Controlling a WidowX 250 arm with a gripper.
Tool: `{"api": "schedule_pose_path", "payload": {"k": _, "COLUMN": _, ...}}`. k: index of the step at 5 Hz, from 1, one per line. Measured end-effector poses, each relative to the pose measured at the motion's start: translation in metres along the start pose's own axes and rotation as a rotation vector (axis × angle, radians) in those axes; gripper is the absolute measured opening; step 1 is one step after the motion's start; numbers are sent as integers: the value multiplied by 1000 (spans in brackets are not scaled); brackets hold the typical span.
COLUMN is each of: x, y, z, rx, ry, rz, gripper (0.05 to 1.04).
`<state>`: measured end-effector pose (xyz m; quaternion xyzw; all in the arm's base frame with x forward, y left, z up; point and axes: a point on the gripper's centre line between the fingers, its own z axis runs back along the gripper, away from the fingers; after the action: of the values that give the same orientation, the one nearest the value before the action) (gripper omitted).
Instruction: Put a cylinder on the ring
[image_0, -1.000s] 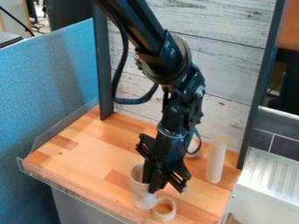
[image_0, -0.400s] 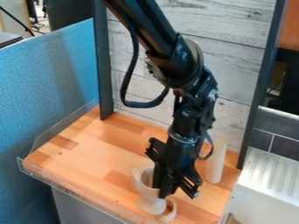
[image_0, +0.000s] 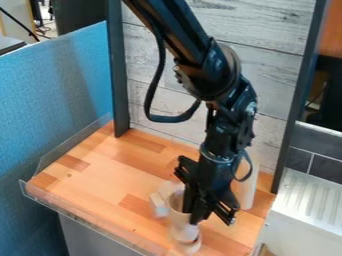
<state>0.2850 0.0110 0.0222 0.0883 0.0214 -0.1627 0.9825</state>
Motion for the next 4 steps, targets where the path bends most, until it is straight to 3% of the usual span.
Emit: {"api": "schedule_pose_path", "payload": {"k": 4, "x": 10, "y": -2, "z": -8, "rx": -14, "ry": -30, "rz": 5, "gripper": 104}}
